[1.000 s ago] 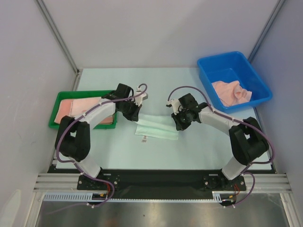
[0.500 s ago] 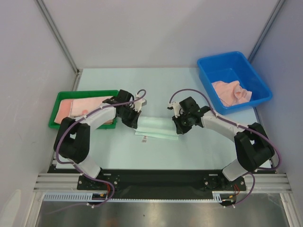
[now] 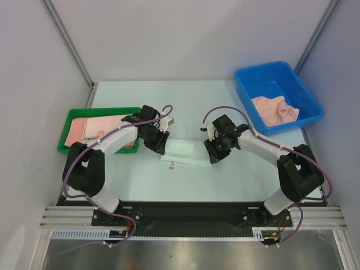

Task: Fold and stack the towels
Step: Fold the towel

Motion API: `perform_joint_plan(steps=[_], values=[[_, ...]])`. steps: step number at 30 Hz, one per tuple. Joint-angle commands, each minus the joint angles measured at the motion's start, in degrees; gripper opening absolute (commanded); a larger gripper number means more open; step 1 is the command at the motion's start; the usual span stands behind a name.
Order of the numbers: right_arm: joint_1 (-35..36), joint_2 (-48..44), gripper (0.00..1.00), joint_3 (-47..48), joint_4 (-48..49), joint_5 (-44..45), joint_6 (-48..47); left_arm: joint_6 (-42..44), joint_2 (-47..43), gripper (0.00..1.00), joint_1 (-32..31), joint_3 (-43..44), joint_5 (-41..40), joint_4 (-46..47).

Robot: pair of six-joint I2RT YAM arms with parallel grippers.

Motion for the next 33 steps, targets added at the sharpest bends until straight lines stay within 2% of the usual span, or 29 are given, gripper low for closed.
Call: perform_joint_plan(steps=[1,4,9,10,15,19,22,26,29,33], values=[[-0.1,-3.2,0.35,5.8,-4.0,-1.0,3.0,-3.7,-5.5,0.43,-0.7,7.4,-1.1,-2.4],[0.1,-2.4,0.30,8.4,-3.8,-1.9,7.4,-7.3,-6.5,0.44,-1.0,9.6,4.8,0.1],[0.1,0.5,0.25,4.8,5.5,-3.4,14.7,-14.9,-7.0,0.42,-1.9,0.7,11.0,11.9],[0.1,1.0,0.25,2.1,7.2,-3.1,17.1,-16.3,-6.7,0.42,-2.0,-0.7,11.2,13.1],[0.1,4.2,0.25,-4.3,16.5,-2.4,21.0,-19.7,-3.2,0.42,-1.9,-8.1,2.7,16.4],[0.0,3.7,0.26,-6.4,19.1,-2.5,22.5,-21.3,-0.4,0.42,-2.0,-4.3,-7.6,12.1],[-0.4,1.0,0.28,-6.2,18.8,-4.0,23.4,-22.5,-0.6,0.43,-2.0,-1.9,-10.4,11.3],[-2.6,-2.4,0.28,-5.4,19.4,-5.5,24.7,-23.0,-0.7,0.49,-1.9,3.1,-13.2,8.7],[-4.4,-2.6,0.27,-5.4,22.3,-4.5,24.0,-22.2,-0.5,0.53,-1.9,5.1,-11.2,10.4],[-5.8,-0.2,0.27,-6.2,29.1,-4.0,23.2,-20.8,3.1,0.54,-1.7,5.6,-3.7,14.9]])
